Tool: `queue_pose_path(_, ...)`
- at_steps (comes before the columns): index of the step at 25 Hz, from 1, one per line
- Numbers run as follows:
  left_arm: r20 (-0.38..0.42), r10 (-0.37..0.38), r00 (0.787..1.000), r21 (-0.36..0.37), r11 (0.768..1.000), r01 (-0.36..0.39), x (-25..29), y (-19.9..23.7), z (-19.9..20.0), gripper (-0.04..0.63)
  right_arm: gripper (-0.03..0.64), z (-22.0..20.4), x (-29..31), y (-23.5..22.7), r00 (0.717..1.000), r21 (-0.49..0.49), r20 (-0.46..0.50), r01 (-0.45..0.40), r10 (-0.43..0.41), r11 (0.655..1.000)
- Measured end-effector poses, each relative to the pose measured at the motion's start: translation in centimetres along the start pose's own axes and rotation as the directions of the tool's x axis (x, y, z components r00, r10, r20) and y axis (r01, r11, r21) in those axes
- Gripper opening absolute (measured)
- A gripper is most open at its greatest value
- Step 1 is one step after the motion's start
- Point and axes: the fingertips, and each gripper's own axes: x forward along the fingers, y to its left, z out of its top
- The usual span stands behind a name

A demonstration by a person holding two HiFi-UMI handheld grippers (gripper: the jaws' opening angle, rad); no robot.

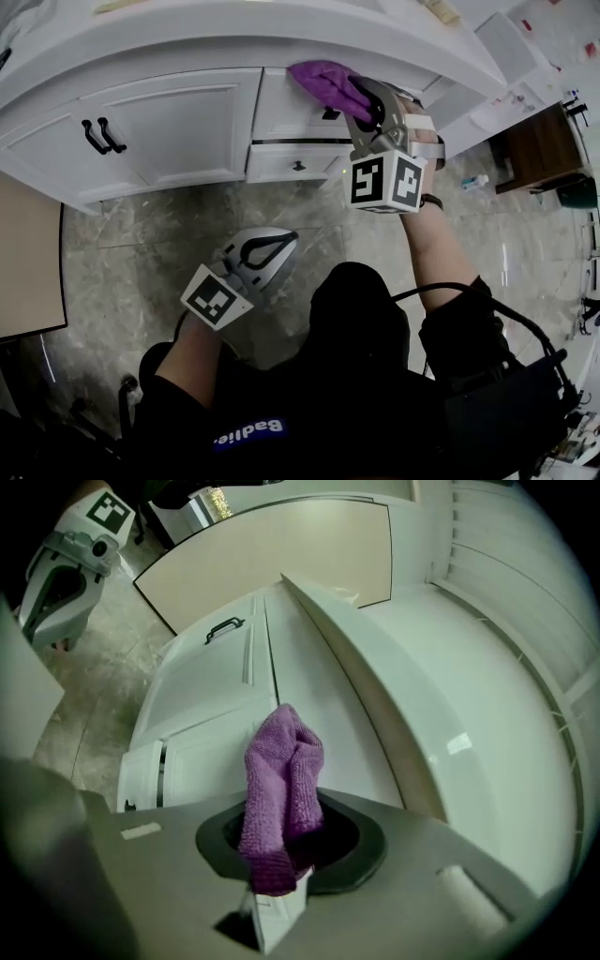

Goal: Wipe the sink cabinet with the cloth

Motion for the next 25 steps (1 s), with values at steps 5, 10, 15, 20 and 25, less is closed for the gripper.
queue_pose_path(5, 0.003, 0.0, 1.0, -0.007, 1.0, 0.0, -0.1, 0.1, 0.1, -0.005, 0.069, -2.1, 1.3, 4.2, 0.995, 0.023, -0.056, -0.079, 0.081, 0.997)
queue_pose_path(10, -0.004, 0.011, 1.0, 0.002, 1.0, -0.011, -0.8, 0.4, 0.2, -0.005, 0.069, -2.9, 1.8, 9.0, 0.984, 0.065, -0.082, -0.152, 0.158, 0.986)
queue_pose_path(15, -0.012, 0.015, 1.0, 0.01, 1.0, -0.015, -1.1, 0.5, 0.0, -0.005, 0.068, -3.3, 2.7, 13.2, 0.982, 0.075, -0.088, -0.162, 0.168, 0.984)
queue_pose_path(20, -0.004, 0.022, 1.0, 0.006, 1.0, -0.022, -1.0, 0.7, 0.2, -0.005, 0.069, -6.0, 4.6, 18.5, 0.958, 0.113, -0.147, -0.233, 0.248, 0.966)
queue_pose_path(25, -0.013, 0.003, 1.0, 0.025, 1.0, -0.003, -1.0, 0.3, 0.1, -0.005, 0.069, -8.0, 3.5, 20.9, 0.928, 0.13, -0.18, -0.307, 0.327, 0.943)
